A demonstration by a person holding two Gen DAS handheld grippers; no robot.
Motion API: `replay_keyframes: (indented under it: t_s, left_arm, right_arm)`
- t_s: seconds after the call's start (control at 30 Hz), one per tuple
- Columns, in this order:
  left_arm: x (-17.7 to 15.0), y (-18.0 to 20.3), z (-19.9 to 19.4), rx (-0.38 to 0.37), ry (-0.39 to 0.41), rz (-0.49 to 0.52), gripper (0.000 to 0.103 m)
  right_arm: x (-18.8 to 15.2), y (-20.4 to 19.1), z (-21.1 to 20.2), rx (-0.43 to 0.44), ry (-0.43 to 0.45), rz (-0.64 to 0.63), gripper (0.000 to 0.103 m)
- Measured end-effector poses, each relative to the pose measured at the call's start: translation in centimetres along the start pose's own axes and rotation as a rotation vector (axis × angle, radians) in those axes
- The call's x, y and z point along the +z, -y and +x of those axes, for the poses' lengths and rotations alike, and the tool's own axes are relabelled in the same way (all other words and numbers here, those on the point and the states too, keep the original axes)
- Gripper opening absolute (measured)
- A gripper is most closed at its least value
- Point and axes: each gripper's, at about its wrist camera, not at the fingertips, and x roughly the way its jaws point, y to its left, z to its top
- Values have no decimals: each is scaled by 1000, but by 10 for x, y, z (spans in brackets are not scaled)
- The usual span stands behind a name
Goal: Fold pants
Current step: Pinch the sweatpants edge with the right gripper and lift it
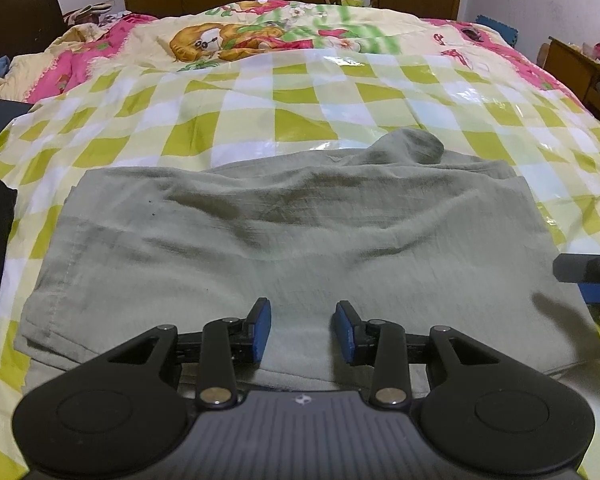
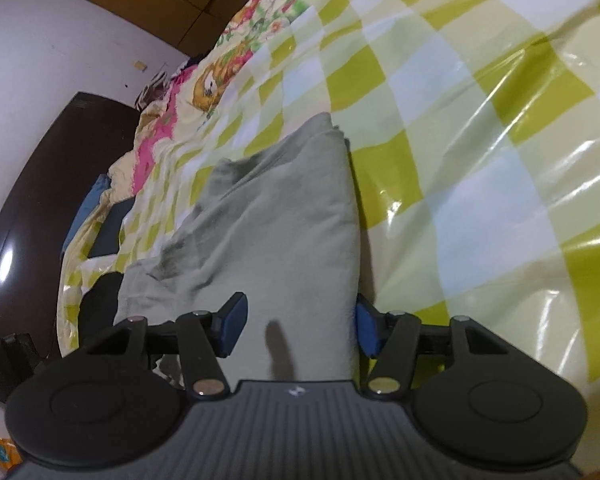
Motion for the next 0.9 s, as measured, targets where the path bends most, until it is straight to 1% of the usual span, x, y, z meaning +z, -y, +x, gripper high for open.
replay_keyframes:
  t_s: [0.07, 0.1, 0.13, 0.17, 0.27, 0.33, 0.37, 0.4, 0.43, 0.47, 0.5, 0.57, 0.67, 0.73, 0.8, 0.9]
  left_arm:
    - [0, 0, 0, 4, 1, -7, 50]
    - [0, 1, 0, 6, 2, -9, 50]
    - [0, 1, -1, 9, 4, -7, 50]
    - [-1, 2, 0, 11, 4, -3, 50]
    - [0, 4, 1, 18, -5, 5, 50]
    - [2, 5, 1, 24, -13, -3, 50]
    - [2, 6, 2, 29, -15, -4, 50]
    - [2, 8, 3, 38, -17, 1, 50]
    - [2, 10, 3, 49, -19, 10, 50]
    - [2, 13, 3, 61, -22, 19, 50]
    - [2, 16, 3, 74, -24, 27, 50]
    - [2, 24, 2, 91, -27, 41, 50]
    - [0, 43, 2, 92, -36, 80, 50]
    - [-2, 60, 3, 85, -43, 115, 50]
    - [-4, 72, 4, 101, -42, 155, 50]
    - [-3, 78, 2, 110, -42, 181, 50]
  right_arm:
    - [0, 5, -1, 43, -4, 31, 58]
    - [-1, 7, 1, 74, -10, 49, 55]
    - [-1, 6, 5, 94, -19, 60, 47]
    - [-2, 4, 10, 101, -28, 66, 46]
    - [-3, 1, 28, 128, -49, 90, 46]
    - [-4, 4, 36, 173, -44, 149, 46]
    - [-6, 7, 39, 185, -34, 182, 45]
    - [-7, 9, 39, 183, -29, 196, 34]
    - [-7, 12, 37, 172, -19, 206, 20]
    - [-8, 15, 34, 175, -7, 222, 14]
    - [-8, 21, 28, 192, 10, 249, 12]
    - [-7, 30, 14, 234, 54, 286, 9]
    - [-6, 36, -1, 286, 88, 291, 7]
    - [-8, 40, -3, 297, 81, 301, 7]
    - [-8, 43, -1, 294, 66, 299, 7]
    - [-5, 44, 9, 304, 26, 299, 13]
